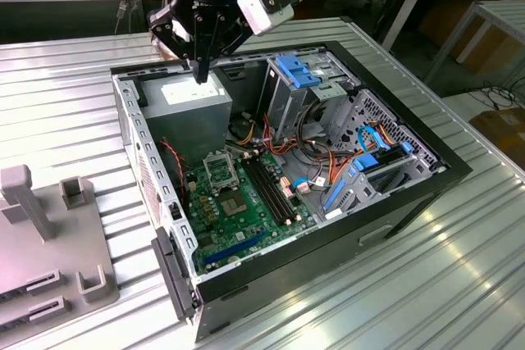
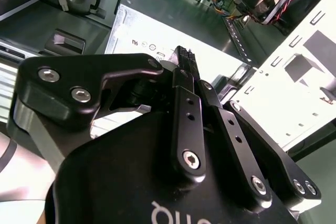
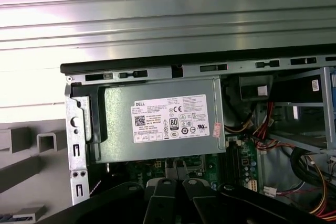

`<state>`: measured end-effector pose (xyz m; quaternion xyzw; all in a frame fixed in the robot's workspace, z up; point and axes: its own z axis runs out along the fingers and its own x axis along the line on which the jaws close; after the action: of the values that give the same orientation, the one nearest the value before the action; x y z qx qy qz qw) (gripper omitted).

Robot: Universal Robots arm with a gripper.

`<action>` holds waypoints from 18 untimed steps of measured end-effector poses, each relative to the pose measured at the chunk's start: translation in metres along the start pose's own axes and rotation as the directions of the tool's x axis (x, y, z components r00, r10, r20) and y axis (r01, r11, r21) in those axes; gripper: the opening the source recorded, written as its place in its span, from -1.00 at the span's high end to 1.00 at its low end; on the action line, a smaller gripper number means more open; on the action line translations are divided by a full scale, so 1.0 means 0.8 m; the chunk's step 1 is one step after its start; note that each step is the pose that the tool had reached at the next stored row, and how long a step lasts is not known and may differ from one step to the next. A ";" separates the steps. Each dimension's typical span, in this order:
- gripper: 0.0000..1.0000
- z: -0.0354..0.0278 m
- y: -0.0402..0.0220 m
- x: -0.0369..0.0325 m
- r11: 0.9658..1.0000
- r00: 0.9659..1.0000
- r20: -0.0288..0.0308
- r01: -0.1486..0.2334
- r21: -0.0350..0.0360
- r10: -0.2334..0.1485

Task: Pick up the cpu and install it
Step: 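Reach for the cpu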

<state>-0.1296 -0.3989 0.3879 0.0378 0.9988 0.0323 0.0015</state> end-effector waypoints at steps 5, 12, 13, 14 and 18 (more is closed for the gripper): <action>0.79 0.0003 -0.0002 0.0022 1.000 1.000 -0.001 0.000 -0.002 0.000; 0.79 0.0007 -0.0004 0.0046 1.000 1.000 -0.002 0.000 -0.003 0.000; 0.79 0.0008 -0.0005 0.0049 1.000 1.000 -0.002 0.000 -0.003 0.000; 0.79 0.0009 -0.0005 0.0053 1.000 1.000 -0.003 0.000 -0.004 0.000; 0.79 0.0011 -0.0006 0.0065 1.000 1.000 -0.004 0.000 -0.004 0.000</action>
<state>-0.1348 -0.3989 0.3870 0.0378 0.9987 0.0345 -0.0002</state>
